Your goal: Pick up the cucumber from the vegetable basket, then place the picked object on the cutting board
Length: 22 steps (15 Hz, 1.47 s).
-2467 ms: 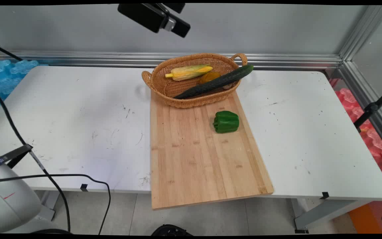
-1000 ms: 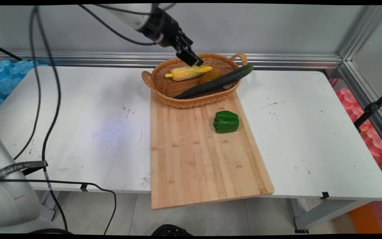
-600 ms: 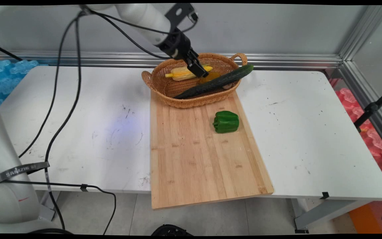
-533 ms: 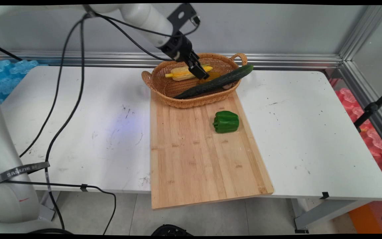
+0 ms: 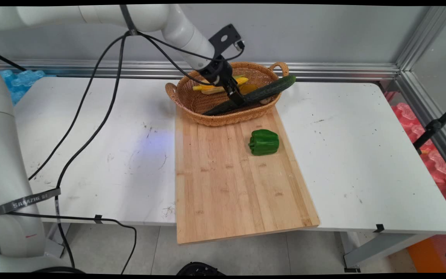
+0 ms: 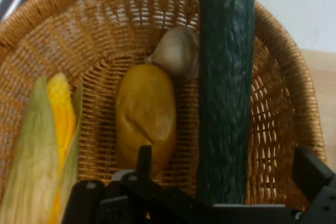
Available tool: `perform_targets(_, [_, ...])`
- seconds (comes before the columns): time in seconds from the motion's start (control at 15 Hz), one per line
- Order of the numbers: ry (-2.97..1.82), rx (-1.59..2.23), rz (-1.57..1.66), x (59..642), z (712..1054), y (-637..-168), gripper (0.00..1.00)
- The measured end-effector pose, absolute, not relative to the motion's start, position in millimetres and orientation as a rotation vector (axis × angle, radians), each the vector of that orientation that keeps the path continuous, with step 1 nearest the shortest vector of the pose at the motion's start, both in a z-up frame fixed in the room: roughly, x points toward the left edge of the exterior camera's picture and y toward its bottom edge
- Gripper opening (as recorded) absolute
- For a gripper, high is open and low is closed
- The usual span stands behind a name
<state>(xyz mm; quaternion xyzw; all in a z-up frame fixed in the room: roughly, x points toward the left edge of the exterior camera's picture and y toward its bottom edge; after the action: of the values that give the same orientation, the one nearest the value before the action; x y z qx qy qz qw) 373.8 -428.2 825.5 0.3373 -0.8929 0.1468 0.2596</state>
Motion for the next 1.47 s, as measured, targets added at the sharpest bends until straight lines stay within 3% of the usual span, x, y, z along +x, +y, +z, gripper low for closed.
perform_targets(0.2, [-2.438,0.912,0.379,371,816,-432,1.00])
perform_targets(0.27, [-2.445,0.911,0.375,370,813,-433,0.00])
perform_targets(0.87, [-2.492,0.879,0.388,372,811,-437,0.00])
perform_targets(1.2, [-2.485,0.850,0.432,370,844,-434,0.00])
perform_targets(1.47, [-2.470,0.809,0.462,362,889,-424,0.00])
